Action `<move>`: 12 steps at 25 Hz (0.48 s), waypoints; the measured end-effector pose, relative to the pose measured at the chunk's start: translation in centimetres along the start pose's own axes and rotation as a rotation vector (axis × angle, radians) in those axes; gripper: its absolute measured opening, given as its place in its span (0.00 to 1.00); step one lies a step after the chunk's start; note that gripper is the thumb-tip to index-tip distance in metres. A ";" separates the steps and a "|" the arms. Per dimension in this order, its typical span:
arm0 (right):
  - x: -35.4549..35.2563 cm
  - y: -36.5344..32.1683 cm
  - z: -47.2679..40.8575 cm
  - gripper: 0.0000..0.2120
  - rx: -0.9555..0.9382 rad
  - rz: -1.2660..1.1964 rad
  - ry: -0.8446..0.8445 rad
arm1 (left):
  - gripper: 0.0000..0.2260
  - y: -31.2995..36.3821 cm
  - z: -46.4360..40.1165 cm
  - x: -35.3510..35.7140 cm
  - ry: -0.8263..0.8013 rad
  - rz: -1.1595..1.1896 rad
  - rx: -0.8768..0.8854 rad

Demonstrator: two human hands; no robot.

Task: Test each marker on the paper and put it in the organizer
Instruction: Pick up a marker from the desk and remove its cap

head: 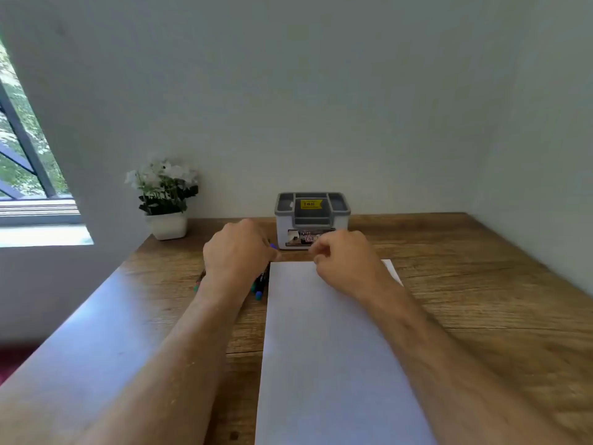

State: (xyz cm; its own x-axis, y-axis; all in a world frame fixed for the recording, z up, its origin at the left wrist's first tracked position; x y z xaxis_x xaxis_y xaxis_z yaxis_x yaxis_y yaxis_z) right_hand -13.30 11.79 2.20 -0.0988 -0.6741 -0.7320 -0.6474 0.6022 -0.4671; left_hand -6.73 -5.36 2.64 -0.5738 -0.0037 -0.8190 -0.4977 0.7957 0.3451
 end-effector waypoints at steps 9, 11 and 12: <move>1.0 -0.4 -0.6 0.10 -0.079 0.055 0.055 | 0.23 1.1 -0.8 1.8 0.142 -0.233 0.032; 1.3 -0.2 -0.7 0.10 -0.082 0.072 0.052 | 0.22 1.1 -1.0 2.0 0.151 -0.263 0.039; 1.4 -0.1 -0.9 0.10 -0.080 0.075 0.053 | 0.22 1.0 -1.1 2.1 0.148 -0.272 0.039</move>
State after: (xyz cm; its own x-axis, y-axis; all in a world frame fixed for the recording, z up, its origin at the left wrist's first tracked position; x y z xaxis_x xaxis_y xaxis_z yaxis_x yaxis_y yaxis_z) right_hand -14.05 10.41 1.66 -0.1876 -0.6510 -0.7355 -0.6949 0.6172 -0.3691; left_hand -9.15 -5.26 1.76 -0.5130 -0.3053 -0.8023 -0.6224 0.7759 0.1028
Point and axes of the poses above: each hand's wrist, its own z-axis away from the middle knuckle, its own x-axis out of the palm, y = z × x, the point moved 9 cm from there along -z, towards the middle knuckle, and after that the axes turned 11 degrees about y, right-handed, at the moved point
